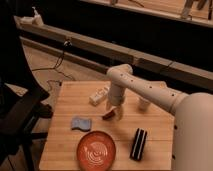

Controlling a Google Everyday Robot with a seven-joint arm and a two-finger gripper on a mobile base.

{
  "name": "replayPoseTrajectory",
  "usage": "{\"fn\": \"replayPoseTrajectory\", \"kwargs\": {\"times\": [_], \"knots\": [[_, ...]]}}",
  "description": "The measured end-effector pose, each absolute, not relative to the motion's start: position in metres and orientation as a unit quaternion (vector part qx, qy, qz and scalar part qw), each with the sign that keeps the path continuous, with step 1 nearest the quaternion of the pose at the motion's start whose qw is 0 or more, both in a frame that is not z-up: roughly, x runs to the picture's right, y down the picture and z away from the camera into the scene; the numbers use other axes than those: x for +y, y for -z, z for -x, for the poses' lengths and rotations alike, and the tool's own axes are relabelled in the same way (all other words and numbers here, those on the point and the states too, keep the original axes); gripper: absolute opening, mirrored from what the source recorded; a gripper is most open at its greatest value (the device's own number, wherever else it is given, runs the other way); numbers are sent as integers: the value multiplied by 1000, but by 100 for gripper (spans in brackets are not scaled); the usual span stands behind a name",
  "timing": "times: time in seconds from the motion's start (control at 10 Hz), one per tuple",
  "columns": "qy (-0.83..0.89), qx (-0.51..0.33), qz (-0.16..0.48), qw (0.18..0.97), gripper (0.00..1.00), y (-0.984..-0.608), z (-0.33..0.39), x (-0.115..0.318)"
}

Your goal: Place the pepper on the white sponge

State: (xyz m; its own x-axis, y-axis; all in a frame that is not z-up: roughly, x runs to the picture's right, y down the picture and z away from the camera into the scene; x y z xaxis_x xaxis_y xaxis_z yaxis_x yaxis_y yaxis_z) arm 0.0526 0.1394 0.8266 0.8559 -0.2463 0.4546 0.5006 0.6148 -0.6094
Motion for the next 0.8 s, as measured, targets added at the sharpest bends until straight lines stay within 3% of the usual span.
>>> {"fn": "replayPoseTrajectory", "kwargs": {"times": [0.8], "knots": [[211, -161, 321, 909, 65, -863, -65, 140]]}}
